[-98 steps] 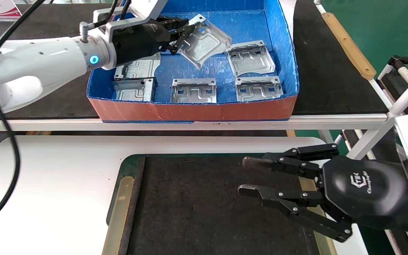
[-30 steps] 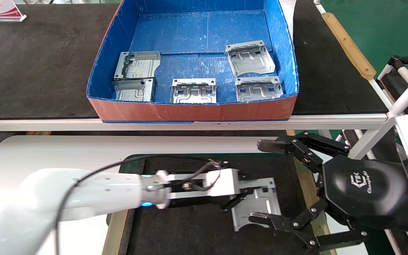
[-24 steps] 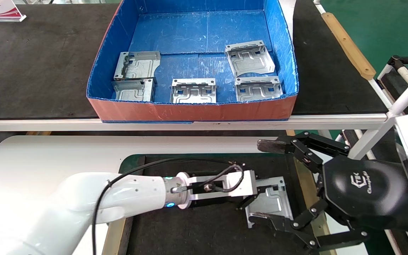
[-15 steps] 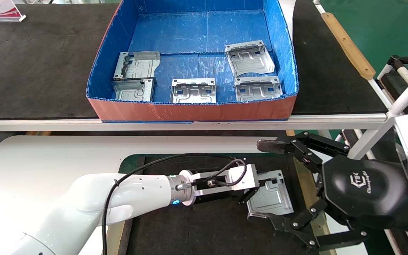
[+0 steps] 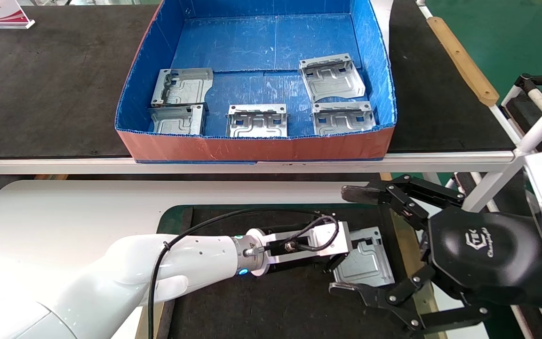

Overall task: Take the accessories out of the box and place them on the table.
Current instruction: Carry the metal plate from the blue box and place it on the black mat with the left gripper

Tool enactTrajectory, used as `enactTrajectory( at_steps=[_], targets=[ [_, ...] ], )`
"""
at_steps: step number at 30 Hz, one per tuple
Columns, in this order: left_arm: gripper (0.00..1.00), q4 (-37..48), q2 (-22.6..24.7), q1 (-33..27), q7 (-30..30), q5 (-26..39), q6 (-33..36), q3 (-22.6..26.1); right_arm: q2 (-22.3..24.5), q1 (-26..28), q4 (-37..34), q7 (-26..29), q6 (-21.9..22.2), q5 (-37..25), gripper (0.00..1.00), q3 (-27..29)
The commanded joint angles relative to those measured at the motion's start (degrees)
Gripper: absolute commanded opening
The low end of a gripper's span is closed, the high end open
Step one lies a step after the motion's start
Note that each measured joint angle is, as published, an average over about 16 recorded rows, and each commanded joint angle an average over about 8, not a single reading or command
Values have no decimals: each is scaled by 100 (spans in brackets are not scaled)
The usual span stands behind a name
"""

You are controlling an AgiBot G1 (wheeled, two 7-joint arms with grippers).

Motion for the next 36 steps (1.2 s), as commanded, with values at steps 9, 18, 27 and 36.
enactTrajectory(
  at_steps=[9,18,27,36],
  targets=[
    [0,-50,-4,-178,191,-627,-362,572,0,0,0,0,0,0,100,0],
    [0,-88,-10,-260,361,-1064,-519,937,0,0,0,0,0,0,100,0],
    [78,-58,-11,-290,421,-1379,-612,1210,0,-1,-1,0,1,1,100,0],
    [100,-56,-12,-305,430,-1422,-628,1245,1,-1,-1,0,2,1,100,0]
  ],
)
